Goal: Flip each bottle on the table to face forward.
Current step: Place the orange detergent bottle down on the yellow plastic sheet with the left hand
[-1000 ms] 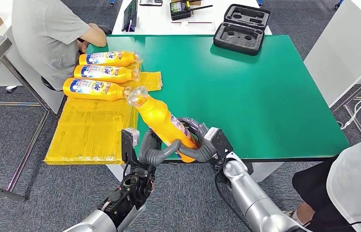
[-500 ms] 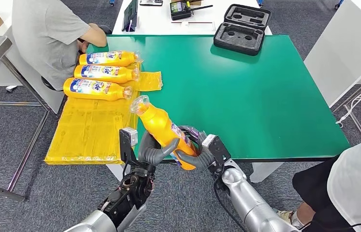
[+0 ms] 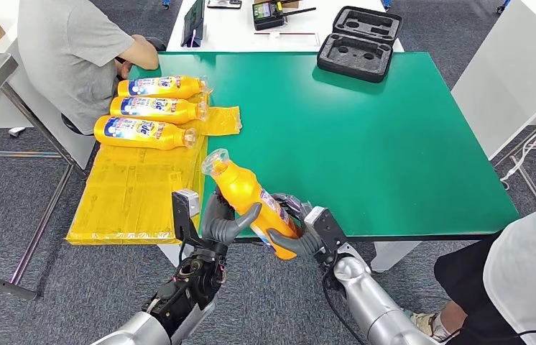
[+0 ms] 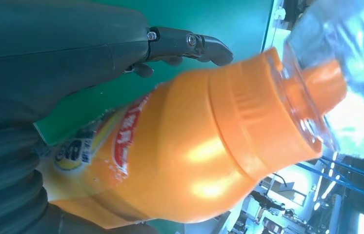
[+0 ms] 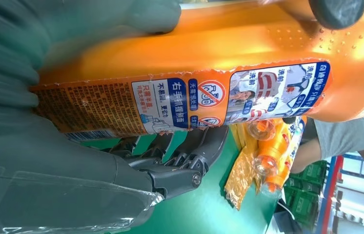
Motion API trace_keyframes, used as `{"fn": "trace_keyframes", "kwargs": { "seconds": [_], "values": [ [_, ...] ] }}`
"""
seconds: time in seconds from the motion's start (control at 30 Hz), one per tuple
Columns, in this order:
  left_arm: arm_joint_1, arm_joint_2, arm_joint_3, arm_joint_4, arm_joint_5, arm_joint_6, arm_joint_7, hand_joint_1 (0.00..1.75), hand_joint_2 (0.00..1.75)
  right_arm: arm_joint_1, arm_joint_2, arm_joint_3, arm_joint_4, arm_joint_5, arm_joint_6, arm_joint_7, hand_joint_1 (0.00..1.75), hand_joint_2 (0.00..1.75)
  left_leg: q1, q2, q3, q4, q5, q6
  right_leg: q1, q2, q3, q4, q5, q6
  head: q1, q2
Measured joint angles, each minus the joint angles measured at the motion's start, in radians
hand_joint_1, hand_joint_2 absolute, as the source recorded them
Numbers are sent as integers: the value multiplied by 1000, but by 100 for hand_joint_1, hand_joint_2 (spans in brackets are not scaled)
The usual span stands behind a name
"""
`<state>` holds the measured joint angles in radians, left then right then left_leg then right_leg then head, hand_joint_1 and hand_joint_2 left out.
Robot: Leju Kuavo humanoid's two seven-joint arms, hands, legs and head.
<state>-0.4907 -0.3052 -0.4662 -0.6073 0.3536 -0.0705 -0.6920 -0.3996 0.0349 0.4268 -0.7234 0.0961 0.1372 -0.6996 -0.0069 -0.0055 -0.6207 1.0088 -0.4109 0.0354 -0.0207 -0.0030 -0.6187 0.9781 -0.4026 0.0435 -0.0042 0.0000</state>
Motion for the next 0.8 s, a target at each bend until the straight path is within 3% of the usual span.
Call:
{"fn": "trace_keyframes", "kwargs": {
  "seconds": [0.6,0.63,0.73,0.8],
  "values": [
    [1,0,-2,15,-12,-49,8,0,175,-7,-7,-36,-36,-19,47,0,168,175,0,0,0,0,0,0,0,0,0,0,0,0,0,0],
    [1,0,-3,16,-11,-58,10,34,175,-7,-7,-37,-37,-19,49,0,168,175,0,0,0,0,0,0,0,0,0,0,0,0,0,0],
    [0,0,-5,18,-11,-89,6,164,175,-8,-6,-39,-42,-18,58,0,170,175,0,0,0,0,0,0,0,0,0,0,0,0,0,0],
    [0,0,-5,21,-12,-108,0,174,175,-8,-3,-40,-43,-17,64,0,171,175,0,0,0,0,0,0,0,0,0,0,0,0,0,0]
  ]
}}
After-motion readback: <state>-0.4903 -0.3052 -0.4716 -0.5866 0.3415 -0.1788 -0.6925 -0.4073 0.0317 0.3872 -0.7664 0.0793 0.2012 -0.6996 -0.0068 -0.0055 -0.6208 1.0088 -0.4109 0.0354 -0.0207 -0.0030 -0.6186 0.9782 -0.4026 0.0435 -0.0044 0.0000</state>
